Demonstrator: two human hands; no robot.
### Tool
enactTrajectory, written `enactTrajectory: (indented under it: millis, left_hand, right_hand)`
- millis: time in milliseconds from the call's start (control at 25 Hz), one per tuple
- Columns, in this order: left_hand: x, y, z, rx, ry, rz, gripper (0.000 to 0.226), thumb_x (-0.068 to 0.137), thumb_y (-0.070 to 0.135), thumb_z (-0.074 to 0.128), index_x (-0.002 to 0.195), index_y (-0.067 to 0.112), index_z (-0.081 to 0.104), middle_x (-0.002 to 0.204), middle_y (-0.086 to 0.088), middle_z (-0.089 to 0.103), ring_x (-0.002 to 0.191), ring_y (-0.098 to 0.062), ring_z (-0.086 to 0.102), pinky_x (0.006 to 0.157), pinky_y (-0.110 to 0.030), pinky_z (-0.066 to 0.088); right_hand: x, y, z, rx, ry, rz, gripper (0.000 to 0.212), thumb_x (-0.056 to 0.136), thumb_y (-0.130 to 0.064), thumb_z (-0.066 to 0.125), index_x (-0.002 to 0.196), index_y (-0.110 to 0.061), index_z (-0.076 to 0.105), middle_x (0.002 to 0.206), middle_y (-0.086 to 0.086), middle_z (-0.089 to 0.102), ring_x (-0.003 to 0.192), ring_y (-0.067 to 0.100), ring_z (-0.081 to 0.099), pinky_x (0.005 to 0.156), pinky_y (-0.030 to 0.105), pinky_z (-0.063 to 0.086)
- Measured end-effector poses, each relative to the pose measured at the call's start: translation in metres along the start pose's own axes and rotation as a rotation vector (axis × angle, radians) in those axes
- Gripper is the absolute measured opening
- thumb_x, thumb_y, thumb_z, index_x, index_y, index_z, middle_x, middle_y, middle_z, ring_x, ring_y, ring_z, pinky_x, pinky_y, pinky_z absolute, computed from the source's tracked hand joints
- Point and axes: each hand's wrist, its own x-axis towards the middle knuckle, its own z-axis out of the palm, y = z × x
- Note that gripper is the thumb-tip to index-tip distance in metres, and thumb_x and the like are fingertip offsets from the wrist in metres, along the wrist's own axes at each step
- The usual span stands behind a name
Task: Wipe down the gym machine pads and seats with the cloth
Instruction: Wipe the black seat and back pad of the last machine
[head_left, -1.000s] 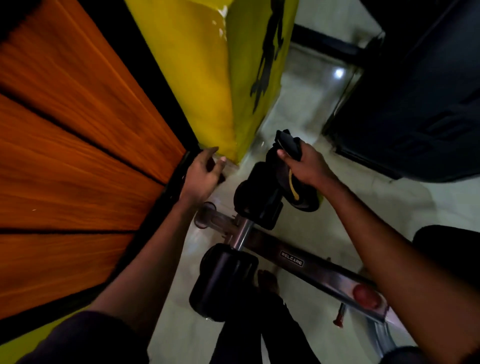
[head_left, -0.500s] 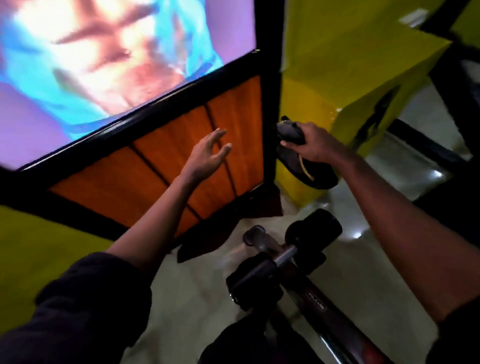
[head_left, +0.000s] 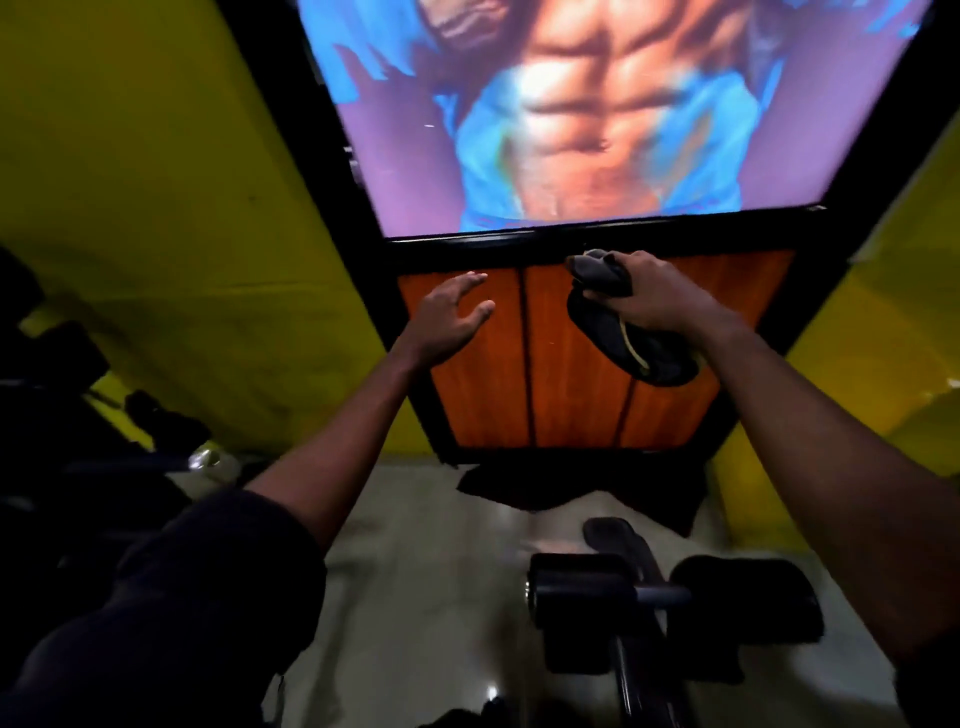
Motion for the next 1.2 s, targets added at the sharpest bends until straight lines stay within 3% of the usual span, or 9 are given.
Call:
enactTrajectory:
  millis: [120,240,400,520,760,920,1200]
  left_hand:
    - [-0.036,-0.034,-0.063,0.037,0.082,-0.104,0.048,0.094,0.029,0.064,0.137,0.011,0.055,0.144,-0.010,0.053,0.135,-0.020,0.047,0.111,-0.025,0.031]
    - [-0.084,-0.068,-0.135,0.082,0.181,-0.194,0.048,0.096,0.027,0.063,0.139,0.008,0.054,0.145,-0.011,0.052,0.136,-0.022,0.046,0.110,-0.026,0.031]
    - [-0.159,-0.102,-0.225,0.155,0.279,-0.322,0.050,0.097,0.030,0.061,0.141,0.010,0.051,0.147,-0.010,0.049,0.137,-0.023,0.043,0.107,-0.022,0.028]
    - [-0.228,-0.124,-0.287,0.211,0.374,-0.415,0.055,0.093,0.037,0.062,0.140,0.009,0.052,0.143,-0.012,0.053,0.133,-0.025,0.049,0.105,-0.023,0.033]
    - [-0.338,-0.141,-0.373,0.342,0.543,-0.623,0.051,0.095,0.036,0.059,0.142,0.018,0.050,0.142,-0.009,0.054,0.133,-0.024,0.048,0.112,-0.036,0.036]
    - [-0.393,-0.156,-0.429,0.404,0.623,-0.690,0.054,0.095,0.043,0.057,0.144,0.021,0.048,0.144,-0.007,0.052,0.134,-0.023,0.046,0.113,-0.043,0.036]
    - [-0.452,-0.217,-0.528,0.468,0.667,-0.680,0.056,0.094,0.042,0.058,0.144,0.019,0.047,0.145,-0.007,0.051,0.135,-0.023,0.045,0.113,-0.040,0.035]
  right_hand:
    - [0.026,-0.066,0.022,0.000,-0.051,-0.138,0.053,0.090,-0.043,0.069,0.139,-0.030,0.054,0.126,0.015,0.057,0.122,0.035,0.054,0.098,0.032,0.039]
    - [0.054,-0.143,0.049,-0.003,-0.090,-0.283,0.044,0.091,-0.039,0.068,0.132,-0.026,0.058,0.116,0.018,0.059,0.114,0.036,0.057,0.089,0.031,0.039]
    - [0.076,-0.243,0.089,-0.002,-0.122,-0.441,0.053,0.091,-0.040,0.069,0.139,-0.024,0.054,0.122,0.021,0.062,0.117,0.038,0.058,0.093,0.036,0.043]
    - [0.080,-0.322,0.120,0.034,-0.190,-0.584,0.057,0.088,-0.045,0.070,0.136,-0.018,0.057,0.117,0.019,0.067,0.112,0.035,0.063,0.086,0.035,0.046]
    - [0.081,-0.447,0.167,0.123,-0.340,-0.775,0.049,0.093,-0.038,0.068,0.136,-0.020,0.056,0.119,0.009,0.067,0.110,0.028,0.063,0.080,0.033,0.044]
    - [0.086,-0.525,0.181,0.148,-0.347,-0.871,0.050,0.093,-0.040,0.068,0.138,-0.021,0.056,0.122,0.010,0.067,0.111,0.029,0.063,0.088,0.047,0.053]
    - [0.097,-0.645,0.224,0.163,-0.306,-0.934,0.048,0.094,-0.032,0.069,0.138,-0.017,0.057,0.121,0.015,0.066,0.109,0.033,0.063,0.085,0.045,0.052]
